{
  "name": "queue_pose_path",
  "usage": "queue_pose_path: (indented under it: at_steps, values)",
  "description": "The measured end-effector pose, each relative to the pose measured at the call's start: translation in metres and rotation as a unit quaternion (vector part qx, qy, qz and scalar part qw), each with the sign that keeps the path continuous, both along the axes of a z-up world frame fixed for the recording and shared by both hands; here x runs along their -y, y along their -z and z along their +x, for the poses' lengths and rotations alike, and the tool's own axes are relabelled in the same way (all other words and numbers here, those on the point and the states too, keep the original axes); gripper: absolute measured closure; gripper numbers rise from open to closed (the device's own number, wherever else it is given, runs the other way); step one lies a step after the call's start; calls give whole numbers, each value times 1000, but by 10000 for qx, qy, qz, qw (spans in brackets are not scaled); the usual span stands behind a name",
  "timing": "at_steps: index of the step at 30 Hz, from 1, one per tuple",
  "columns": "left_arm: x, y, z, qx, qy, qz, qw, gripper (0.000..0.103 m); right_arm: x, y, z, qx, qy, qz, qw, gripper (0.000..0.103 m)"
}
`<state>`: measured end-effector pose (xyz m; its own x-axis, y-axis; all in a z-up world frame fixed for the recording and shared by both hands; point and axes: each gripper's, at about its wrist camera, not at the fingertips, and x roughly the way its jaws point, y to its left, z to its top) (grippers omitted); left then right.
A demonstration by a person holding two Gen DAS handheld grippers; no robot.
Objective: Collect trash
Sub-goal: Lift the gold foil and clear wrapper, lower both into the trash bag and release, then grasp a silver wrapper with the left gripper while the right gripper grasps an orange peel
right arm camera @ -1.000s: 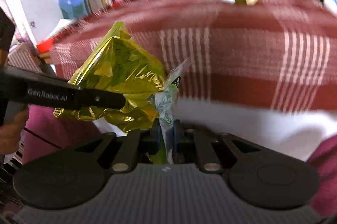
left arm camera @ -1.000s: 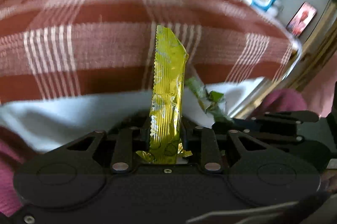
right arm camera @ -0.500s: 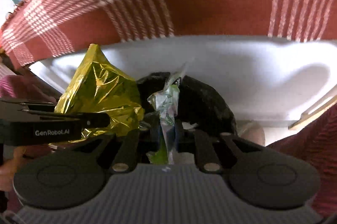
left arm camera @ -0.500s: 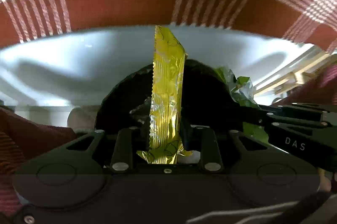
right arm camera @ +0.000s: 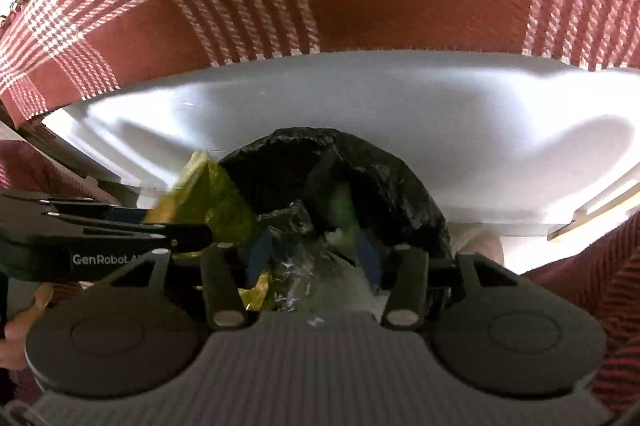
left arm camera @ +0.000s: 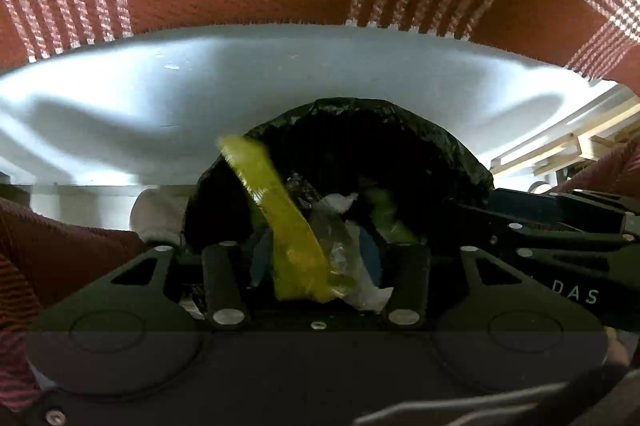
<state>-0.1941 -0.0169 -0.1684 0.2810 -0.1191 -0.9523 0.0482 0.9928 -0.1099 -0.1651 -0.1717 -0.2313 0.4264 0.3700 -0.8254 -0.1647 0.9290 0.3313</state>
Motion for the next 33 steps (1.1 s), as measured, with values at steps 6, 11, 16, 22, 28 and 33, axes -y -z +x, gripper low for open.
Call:
queue_pose_path:
  at_steps: [6, 11, 16, 22, 28, 33]
  values:
    - [1, -26, -4, 260, 164, 89, 9995, 49, 2, -18, -3, 232, -80, -23, 9997, 37]
    - [1, -77, -15, 817, 662, -46, 9944, 39, 7, -56, -10, 795, -318, 99, 9963, 34]
    - [-3, -145, -16, 1659, 1118, -314, 9793, 23, 23, -113, -14, 1598, -523, 373, 9851, 28]
    - [-10, -205, 15, 2497, 1138, -485, 9604, 17, 41, -169, -7, 2534, -444, 191, 9662, 23]
    - [-5, -223, 69, 2835, 816, -607, 9536, 17, 61, -188, 25, 2878, 92, -125, 9576, 23]
    - [10, -213, 122, 2858, 584, -802, 9531, 17, 90, -190, 69, 2788, 583, -25, 9586, 23]
